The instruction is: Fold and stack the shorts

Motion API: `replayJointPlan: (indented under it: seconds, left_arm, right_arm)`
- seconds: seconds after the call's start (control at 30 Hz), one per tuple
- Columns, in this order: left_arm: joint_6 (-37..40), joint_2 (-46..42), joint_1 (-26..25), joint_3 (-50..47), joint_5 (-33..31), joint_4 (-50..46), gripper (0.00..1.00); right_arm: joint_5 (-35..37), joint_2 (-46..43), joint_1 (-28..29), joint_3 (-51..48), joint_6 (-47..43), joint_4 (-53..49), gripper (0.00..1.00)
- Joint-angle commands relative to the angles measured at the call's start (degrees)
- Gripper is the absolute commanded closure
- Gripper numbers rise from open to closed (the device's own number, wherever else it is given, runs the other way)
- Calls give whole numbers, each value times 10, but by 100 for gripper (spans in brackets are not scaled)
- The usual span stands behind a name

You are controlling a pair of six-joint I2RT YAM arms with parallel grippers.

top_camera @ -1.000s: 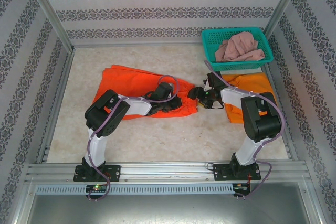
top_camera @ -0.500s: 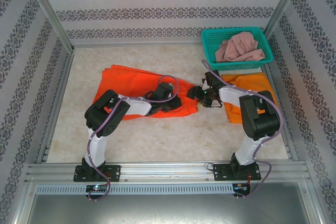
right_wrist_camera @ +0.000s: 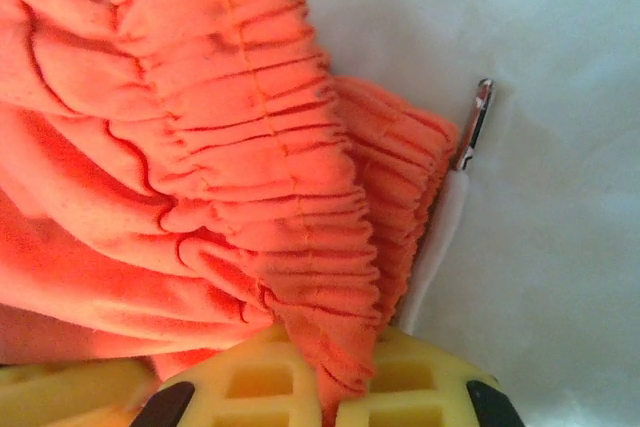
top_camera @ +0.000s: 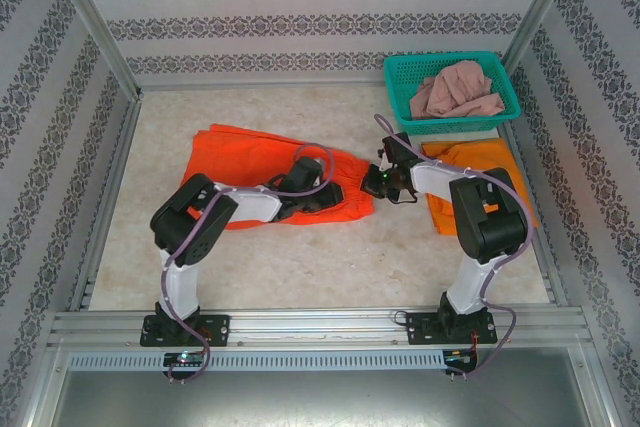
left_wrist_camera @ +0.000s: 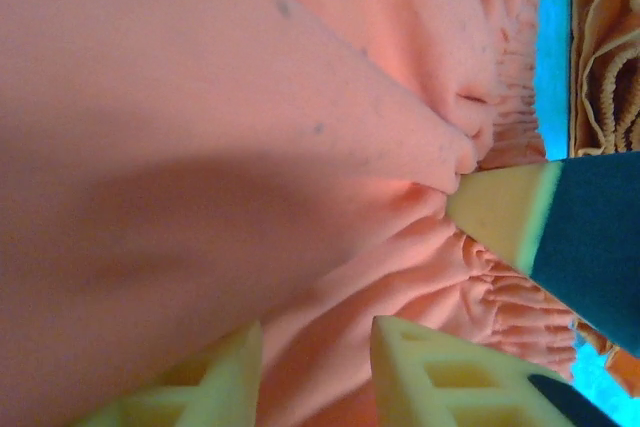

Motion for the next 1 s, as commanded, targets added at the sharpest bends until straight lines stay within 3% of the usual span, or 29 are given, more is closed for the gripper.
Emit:
replayJointPlan:
  seconds: [0.0, 0.13, 0.3, 0.5, 0.7, 0.97]
  left_arm:
    - [31, -107, 25, -15, -43, -43, 47]
    - [75, -222, 40, -40, -87, -101, 21]
    - [93, -327, 73, -87, -114, -139, 4]
    - [94, -395, 116, -143, -116, -150, 0]
    - [89, -420, 128, -176, -110, -147, 0]
    - [80, -424, 133, -200, -103, -137, 0]
  right_arm:
    - [84, -32, -2, 14, -60, -95, 100]
    - [150, -70, -11, 66, -126, -213, 100]
    - [250, -106, -22, 161, -211, -367, 100]
    - [349, -128, -45, 276, -269, -486, 100]
    - [400, -98, -40, 385, -291, -548, 100]
    - [450, -17, 26, 521, -276, -621, 100]
